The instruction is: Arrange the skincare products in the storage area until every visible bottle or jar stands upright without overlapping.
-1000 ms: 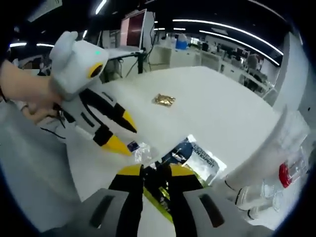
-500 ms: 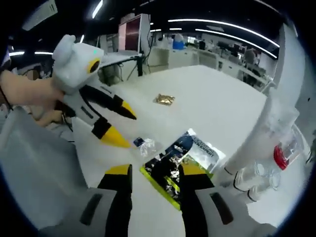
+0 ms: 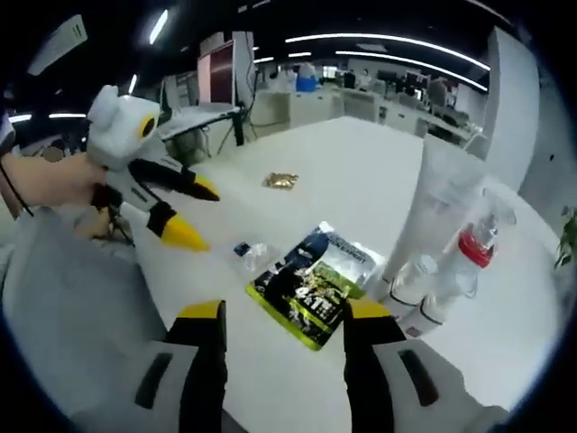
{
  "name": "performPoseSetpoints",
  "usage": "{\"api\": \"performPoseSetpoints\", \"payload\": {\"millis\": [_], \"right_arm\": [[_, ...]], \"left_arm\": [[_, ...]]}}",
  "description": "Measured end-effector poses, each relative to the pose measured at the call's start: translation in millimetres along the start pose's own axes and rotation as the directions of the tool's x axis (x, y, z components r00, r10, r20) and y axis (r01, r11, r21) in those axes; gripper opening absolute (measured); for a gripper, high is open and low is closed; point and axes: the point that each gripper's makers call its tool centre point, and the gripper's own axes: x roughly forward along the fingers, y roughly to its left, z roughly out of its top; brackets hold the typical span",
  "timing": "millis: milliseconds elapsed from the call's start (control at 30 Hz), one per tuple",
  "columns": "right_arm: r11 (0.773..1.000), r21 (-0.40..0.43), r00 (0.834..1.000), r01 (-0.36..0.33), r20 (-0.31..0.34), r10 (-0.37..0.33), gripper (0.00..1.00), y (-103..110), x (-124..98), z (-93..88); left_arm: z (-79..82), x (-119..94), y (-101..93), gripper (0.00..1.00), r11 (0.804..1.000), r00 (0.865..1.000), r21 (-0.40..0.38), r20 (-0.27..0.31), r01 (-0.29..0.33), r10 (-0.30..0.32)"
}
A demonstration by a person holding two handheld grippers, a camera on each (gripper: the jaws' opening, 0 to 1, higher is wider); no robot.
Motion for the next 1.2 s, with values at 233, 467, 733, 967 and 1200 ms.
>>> {"api": "performPoseSetpoints", "payload": {"millis": [233, 467, 733, 967, 1200], "right_arm": [[0.997, 0.077, 0.999, -0.029, 0.025, 0.027, 0.62, 3.8, -13.2, -5.0], [0.994, 0.113, 1.0, -0.001, 0.03, -0.002, 0.68, -5.3, -24.7, -12.0], [0.989, 0.145, 0.998, 0.036, 0.046, -0.043, 0.74, -19.0, -41.8, -15.0], [0.982, 0.178, 0.995, 0.067, 0.06, -0.079, 0.78, -28.7, -55.8, -19.7], [0.973, 0.209, 0.99, 0.095, 0.08, -0.114, 0.85, -37.7, -71.3, -25.5]], "left_arm": [[-4.6, -7.9, -4.6, 0.62, 1.0, 1.0, -0.019, -0.005, 0.005, -0.005], [-6.7, -17.5, -6.5, 0.65, 0.999, 1.0, -0.046, 0.004, 0.005, -0.004], [-7.8, -26.4, -17.9, 0.69, 0.998, 1.0, -0.067, 0.019, 0.014, -0.013], [-6.6, -34.4, -28.0, 0.73, 0.995, 0.999, -0.097, 0.045, 0.028, -0.024], [-1.9, -46.9, -42.1, 0.75, 0.992, 0.997, -0.119, 0.073, 0.042, -0.033]]}}
